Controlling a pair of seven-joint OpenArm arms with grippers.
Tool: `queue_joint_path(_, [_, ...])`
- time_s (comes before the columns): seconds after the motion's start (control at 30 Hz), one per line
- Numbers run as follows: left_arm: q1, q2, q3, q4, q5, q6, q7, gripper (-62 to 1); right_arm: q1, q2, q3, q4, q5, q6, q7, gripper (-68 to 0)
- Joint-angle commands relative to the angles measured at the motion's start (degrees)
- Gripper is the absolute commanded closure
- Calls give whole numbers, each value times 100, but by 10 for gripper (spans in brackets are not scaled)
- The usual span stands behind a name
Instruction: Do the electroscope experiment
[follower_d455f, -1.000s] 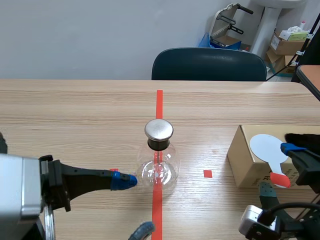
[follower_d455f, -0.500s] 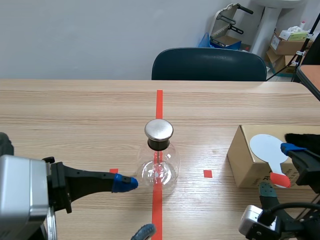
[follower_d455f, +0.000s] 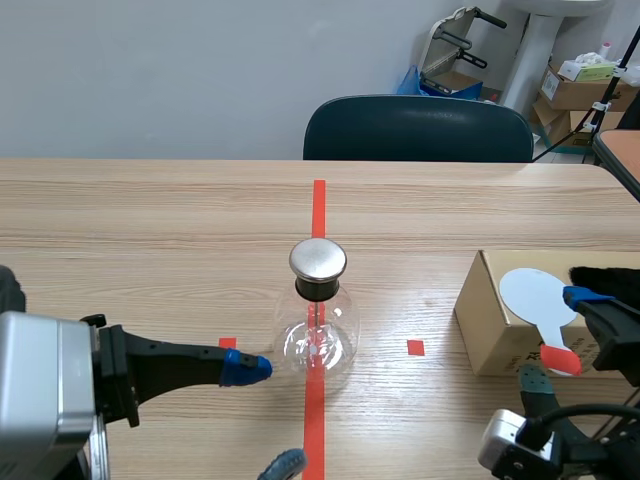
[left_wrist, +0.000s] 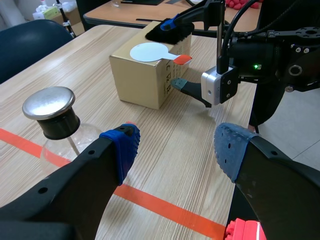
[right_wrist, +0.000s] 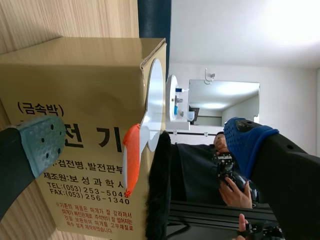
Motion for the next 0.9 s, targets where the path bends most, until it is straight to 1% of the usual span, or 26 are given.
queue_joint_path(0.0, [61,-2,-4,52,-13,-13,-101,-347,37,2,81,37,42,-323,-13,-679])
queue_joint_path(0.2, [59,-81,-4,52,-15,-15,-129,-346,37,2,81,37,42,-328,-28,-679])
queue_joint_path(0.87, [61,-79,-4,52,-17,-22,-127,-347,37,2,81,37,46,-332,-72,-679])
